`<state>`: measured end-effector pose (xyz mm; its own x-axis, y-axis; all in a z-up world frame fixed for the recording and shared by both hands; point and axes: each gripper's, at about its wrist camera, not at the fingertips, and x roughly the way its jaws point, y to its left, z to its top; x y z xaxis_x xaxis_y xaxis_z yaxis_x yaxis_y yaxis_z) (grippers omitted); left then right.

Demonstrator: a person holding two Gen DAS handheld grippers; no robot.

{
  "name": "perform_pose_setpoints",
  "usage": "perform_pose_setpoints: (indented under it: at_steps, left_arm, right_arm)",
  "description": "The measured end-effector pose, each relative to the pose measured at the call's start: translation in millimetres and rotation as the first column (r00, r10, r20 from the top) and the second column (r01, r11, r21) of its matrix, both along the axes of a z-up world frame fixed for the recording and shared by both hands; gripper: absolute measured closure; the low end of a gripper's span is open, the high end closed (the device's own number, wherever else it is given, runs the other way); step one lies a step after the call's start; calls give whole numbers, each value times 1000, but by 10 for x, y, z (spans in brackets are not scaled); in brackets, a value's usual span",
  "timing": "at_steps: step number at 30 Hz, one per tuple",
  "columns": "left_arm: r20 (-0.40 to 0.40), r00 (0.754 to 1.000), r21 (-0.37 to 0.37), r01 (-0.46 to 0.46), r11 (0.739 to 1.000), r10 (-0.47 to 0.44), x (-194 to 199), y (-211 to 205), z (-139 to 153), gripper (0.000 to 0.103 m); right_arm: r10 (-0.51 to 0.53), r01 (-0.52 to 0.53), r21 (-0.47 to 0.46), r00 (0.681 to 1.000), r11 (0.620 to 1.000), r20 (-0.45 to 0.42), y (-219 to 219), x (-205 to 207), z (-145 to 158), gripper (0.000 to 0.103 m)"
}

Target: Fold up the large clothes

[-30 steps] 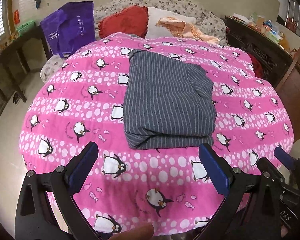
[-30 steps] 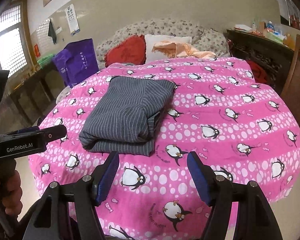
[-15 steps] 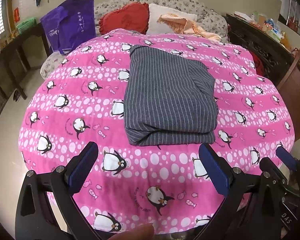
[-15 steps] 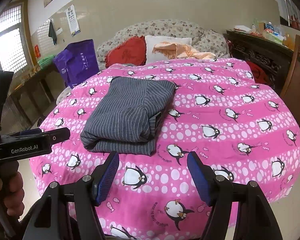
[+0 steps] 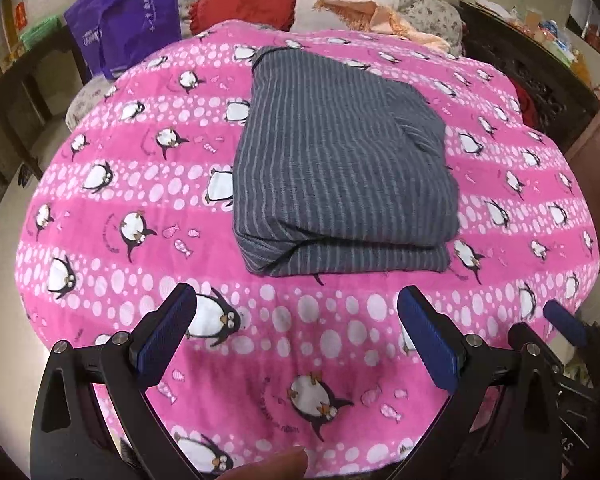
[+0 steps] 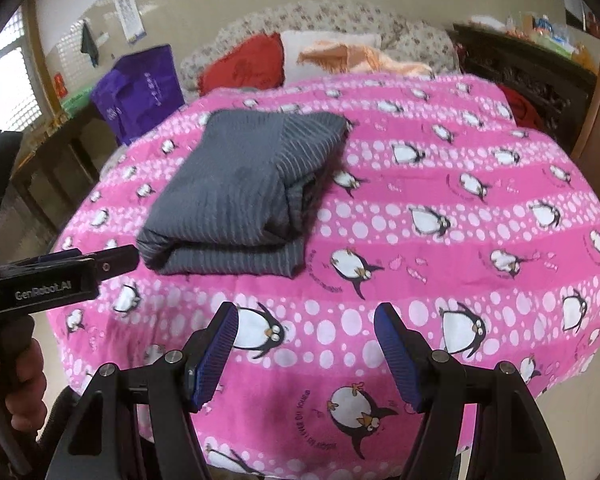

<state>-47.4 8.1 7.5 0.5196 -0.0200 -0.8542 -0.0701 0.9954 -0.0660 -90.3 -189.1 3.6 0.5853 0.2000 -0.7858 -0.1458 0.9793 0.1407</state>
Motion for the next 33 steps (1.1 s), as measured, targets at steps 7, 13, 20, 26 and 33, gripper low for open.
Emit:
perform_pose_setpoints:
  at_steps: [7, 13, 20, 26, 33]
  left_arm:
    - [141, 990, -20, 27, 999, -24, 381, 311, -61, 2]
    - [67, 990, -80, 132, 988, -127, 741, 259, -465, 2]
    - [-48, 991, -123, 122, 985, -128, 784, 217, -936, 0]
    - [-26, 993, -95, 111, 989, -114, 737, 227, -779, 0]
    - [143, 983, -55, 124, 991, -115, 565, 155, -71, 0]
  right_arm:
    - [138, -165, 126, 970, 978, 201, 83, 527, 157, 64]
    - [281, -305, 128, 944, 944, 174, 398, 1145, -139, 66]
    - [278, -287, 145, 957, 947, 82, 414, 1320, -632, 66]
    - [253, -248, 214, 967, 945, 4, 354, 1379, -547, 64]
    - [94, -109, 158, 991, 981, 101, 38, 936, 68, 64]
